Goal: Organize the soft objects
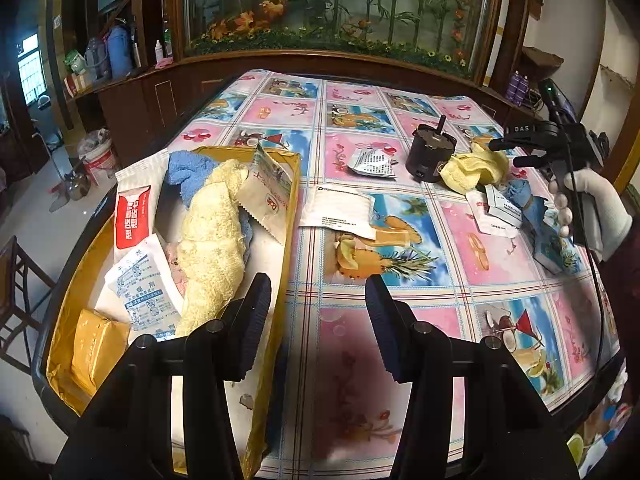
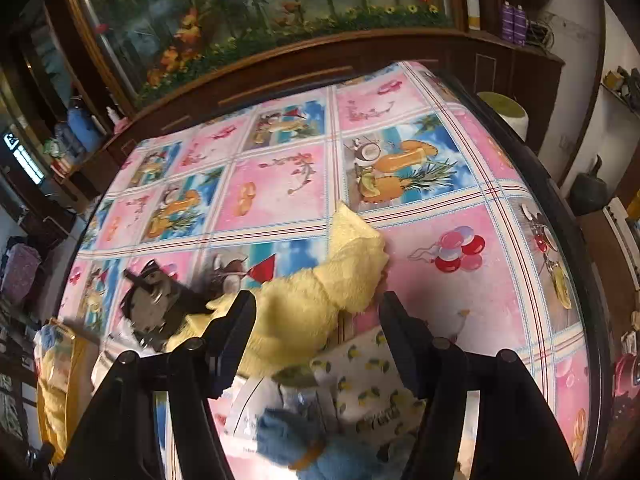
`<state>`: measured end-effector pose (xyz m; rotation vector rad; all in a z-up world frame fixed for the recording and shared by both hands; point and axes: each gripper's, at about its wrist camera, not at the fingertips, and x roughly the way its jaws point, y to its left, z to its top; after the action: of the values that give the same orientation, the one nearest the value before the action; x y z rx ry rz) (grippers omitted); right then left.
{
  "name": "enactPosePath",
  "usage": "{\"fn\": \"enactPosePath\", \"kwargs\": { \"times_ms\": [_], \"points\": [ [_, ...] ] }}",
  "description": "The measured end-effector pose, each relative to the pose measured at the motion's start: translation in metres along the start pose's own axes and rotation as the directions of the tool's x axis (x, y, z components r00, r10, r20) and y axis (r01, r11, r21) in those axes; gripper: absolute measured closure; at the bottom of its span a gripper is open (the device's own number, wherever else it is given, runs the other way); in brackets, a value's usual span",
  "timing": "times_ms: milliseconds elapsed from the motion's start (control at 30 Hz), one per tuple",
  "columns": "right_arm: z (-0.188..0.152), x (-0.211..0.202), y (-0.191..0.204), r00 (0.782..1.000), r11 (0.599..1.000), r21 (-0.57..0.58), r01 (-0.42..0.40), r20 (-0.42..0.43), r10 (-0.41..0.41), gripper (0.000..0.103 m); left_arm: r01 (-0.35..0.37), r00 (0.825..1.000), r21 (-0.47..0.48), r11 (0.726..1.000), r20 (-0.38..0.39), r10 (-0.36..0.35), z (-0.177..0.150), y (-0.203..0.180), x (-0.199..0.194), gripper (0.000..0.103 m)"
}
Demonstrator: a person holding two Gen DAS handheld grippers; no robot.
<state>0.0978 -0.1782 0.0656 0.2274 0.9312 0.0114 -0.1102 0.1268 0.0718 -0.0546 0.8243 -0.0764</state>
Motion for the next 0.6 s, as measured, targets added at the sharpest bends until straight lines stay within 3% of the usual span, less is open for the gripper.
{"fn": "enactPosePath", "kwargs": {
  "times_ms": [133, 200, 333, 433, 600],
  "points": [
    [0.004, 0.038, 0.014, 0.992, 0.999, -0.034, -0.001, -0.125, -0.003, 0.039, -0.003, 1.000, -0.015, 1.000, -0.017, 0.003, -0.002, 0.007, 0.005, 0.054],
    [-0.006, 0.039, 0.028, 0.991, 0.994, -0.111, -0.001, -0.132, -0.014, 0.048, -0.005, 1.000, -0.021, 1.000, -0.020, 0.004, -0.002, 0.010, 0.007, 0.054],
    [-0.027, 0.027, 0.058, 0.991, 0.959, -0.283, 0.013, -0.128, -0.051, 0.053, 0.007, 0.999, -0.048, 0.999, -0.038, -0.009, -0.001, 0.014, 0.015, 0.054],
    [-0.047, 0.014, 0.076, 0.984, 0.933, -0.355, -0.060, -0.176, -0.004, 0.055, 0.034, 0.998, -0.057, 0.998, -0.053, -0.037, -0.001, 0.012, 0.019, 0.054],
    [-0.098, -0.001, 0.115, 0.950, 0.854, -0.467, -0.230, -0.297, 0.093, 0.052, 0.040, 0.997, -0.051, 0.998, -0.059, -0.043, -0.002, 0.007, 0.019, 0.054]
  ]
}}
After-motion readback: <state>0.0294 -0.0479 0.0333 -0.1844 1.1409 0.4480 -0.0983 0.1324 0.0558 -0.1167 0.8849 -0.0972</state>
